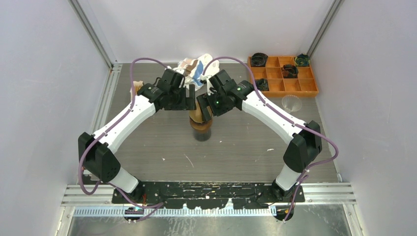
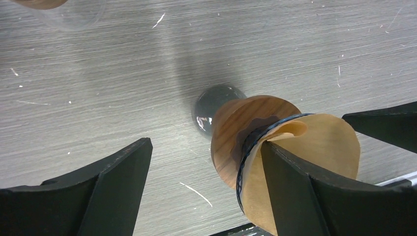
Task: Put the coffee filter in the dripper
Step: Adjust the coffee filter in the coffee dripper.
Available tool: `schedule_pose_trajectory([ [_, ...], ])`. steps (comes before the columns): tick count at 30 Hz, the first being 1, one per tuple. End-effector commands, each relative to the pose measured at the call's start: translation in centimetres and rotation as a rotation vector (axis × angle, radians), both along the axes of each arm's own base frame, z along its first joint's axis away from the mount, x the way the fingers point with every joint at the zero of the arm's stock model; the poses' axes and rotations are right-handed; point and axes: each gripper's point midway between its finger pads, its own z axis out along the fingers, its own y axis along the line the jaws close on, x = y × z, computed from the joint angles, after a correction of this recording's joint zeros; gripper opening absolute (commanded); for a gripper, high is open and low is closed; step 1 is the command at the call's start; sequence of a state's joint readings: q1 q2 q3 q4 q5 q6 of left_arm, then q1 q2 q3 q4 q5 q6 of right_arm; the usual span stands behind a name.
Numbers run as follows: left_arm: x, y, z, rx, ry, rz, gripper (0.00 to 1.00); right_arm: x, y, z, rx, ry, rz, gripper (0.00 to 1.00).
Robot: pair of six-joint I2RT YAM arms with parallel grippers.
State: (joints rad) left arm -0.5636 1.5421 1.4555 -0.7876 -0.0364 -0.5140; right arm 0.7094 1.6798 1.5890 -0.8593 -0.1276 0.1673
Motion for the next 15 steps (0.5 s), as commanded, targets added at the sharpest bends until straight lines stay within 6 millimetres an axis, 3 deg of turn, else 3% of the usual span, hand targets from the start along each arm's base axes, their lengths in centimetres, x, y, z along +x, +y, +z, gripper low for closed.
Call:
schedule_pose_trajectory([
  [1,-0.3,1.2,2.0,0.01,-0.058,0.021,0.84,0.7,0.2,2.9,0.062,-0.085,-0.022,0.81],
  [15,-1.1,1.2,3.3,-0.024,-0.077,0.012,0.85,0.8,0.3,3.4,0.08,-0.101,-0.032,0.81],
])
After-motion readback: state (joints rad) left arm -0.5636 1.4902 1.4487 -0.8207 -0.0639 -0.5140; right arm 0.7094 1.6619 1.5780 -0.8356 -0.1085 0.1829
